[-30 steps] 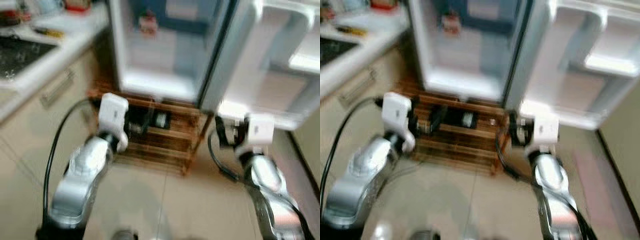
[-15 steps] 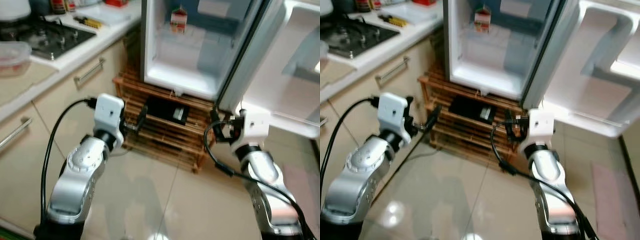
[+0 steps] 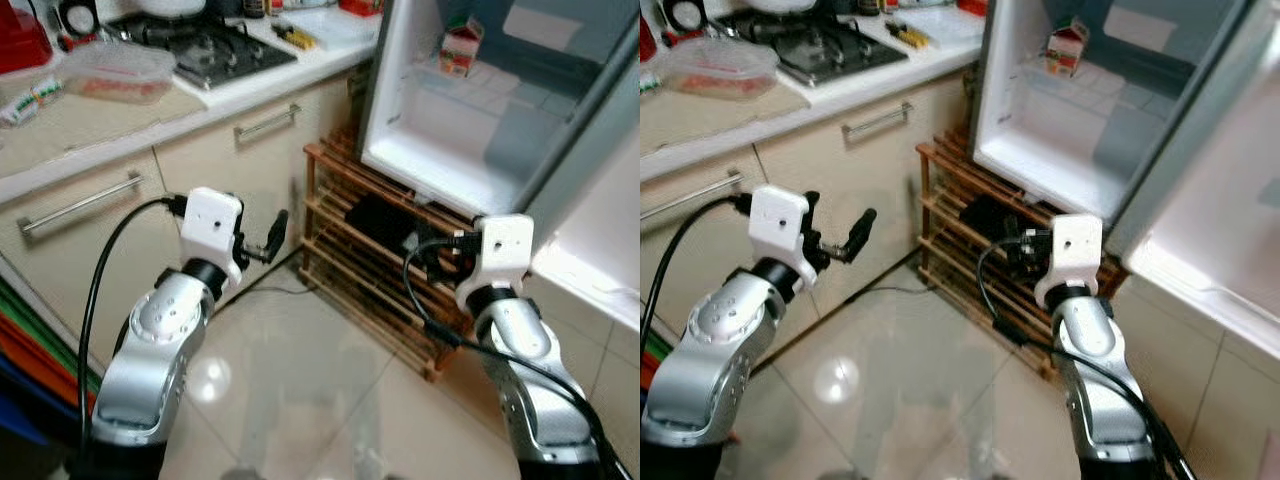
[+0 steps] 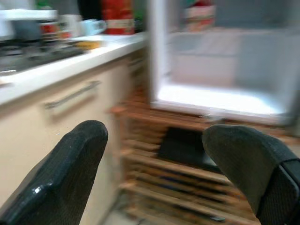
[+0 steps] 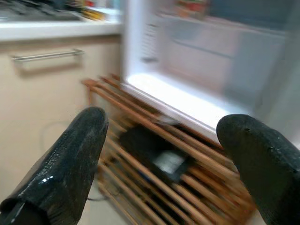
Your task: Restocking fridge
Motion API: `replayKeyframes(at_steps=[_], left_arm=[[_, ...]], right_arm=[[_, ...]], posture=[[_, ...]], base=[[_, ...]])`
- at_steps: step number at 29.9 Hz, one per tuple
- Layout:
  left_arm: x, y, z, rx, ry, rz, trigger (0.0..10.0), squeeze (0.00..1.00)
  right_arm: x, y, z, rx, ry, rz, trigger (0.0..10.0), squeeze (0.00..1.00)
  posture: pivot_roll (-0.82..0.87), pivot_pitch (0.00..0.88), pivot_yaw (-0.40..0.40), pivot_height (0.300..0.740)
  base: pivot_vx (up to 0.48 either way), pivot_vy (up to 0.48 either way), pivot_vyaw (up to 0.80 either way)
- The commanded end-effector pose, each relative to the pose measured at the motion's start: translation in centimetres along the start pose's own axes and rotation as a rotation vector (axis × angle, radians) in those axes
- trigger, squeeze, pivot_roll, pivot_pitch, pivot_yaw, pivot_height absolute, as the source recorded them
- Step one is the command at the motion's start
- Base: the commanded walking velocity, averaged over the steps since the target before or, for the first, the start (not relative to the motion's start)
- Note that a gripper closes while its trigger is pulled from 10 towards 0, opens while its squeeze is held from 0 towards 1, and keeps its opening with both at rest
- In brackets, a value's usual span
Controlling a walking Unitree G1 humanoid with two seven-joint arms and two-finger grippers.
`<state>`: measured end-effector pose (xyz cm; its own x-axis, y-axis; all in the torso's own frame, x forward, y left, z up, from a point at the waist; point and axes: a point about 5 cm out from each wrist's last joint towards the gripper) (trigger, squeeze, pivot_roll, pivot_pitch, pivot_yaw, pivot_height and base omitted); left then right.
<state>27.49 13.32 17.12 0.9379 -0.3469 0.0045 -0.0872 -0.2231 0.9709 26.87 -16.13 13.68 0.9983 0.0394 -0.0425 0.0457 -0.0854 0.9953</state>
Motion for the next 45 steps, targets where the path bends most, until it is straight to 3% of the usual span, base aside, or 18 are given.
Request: replayKeyframes(at_steps=[1,9,12,18,26,34,39,45], left_arm=[[0.2,0.3,0.1,0.019,-0.012,0.010,10.0,0.00],[-0.1,-0.3,0.3,0.003,-0.062,-0.014,10.0,0.00],[-0.5,-0.6,0.3,0.013,-0.083,-0.022,10.0,0.00],[-0.7,-0.6,0.4,-0.032,-0.092,-0.019,10.0,0.00],[-0.7,-0.5,0.5,-0.033,-0.099,-0.012,10.0,0.00],[-0.7,-0.5,0.3,-0.026,-0.092,-0.010,10.0,0.00],[-0.6,-0.4,0.0,0.024,-0.073,-0.017,10.0,0.00],[-0.5,-0.6,-0.1,-0.034,-0.064,-0.038,10.0,0.00]], right_arm=[[0.0,0.4,0.5,-0.001,-0.027,0.018,10.0,0.00],[-0.8,-0.4,0.7,-0.031,-0.054,-0.007,10.0,0.00],[-1.5,-0.7,0.9,0.038,-0.090,-0.020,10.0,0.00],[-2.5,-1.3,0.3,0.058,-0.078,-0.051,10.0,0.00],[-2.8,-1.1,0.1,0.073,-0.098,-0.054,10.0,0.00],[-2.9,-1.0,0.2,0.059,-0.108,-0.060,10.0,0.00],[-2.8,-1.2,0.2,0.050,-0.123,-0.081,10.0,0.00],[-2.4,-0.8,0.3,0.048,-0.122,-0.069,10.0,0.00]], posture=[[0.02,0.016,-0.060,0.740],[0.01,0.027,-0.044,0.740],[0.00,0.031,-0.043,0.740],[0.00,0.036,-0.046,0.740],[0.00,0.038,-0.045,0.740],[0.00,0.037,-0.045,0.740],[0.00,0.039,-0.044,0.740],[0.00,0.040,-0.039,0.740]], base=[[0.000,-0.480,0.00],[0.000,-0.360,0.00],[0.000,0.000,0.00],[0.000,0.000,-0.53],[0.000,0.409,-0.80],[0.000,0.000,-0.16],[0.000,-0.192,0.00],[0.000,-0.320,0.00]])
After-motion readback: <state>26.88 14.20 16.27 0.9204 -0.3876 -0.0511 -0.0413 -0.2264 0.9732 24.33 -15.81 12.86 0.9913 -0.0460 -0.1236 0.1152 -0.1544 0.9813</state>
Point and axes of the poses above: a point about 5 cm out from each wrist's last joint towards the gripper, its own x axis pointing out of the wrist towards the gripper, its own y axis along the axis of the wrist's last joint, z = x × y, and after that the axes turned 7 degrees about x, right-handed
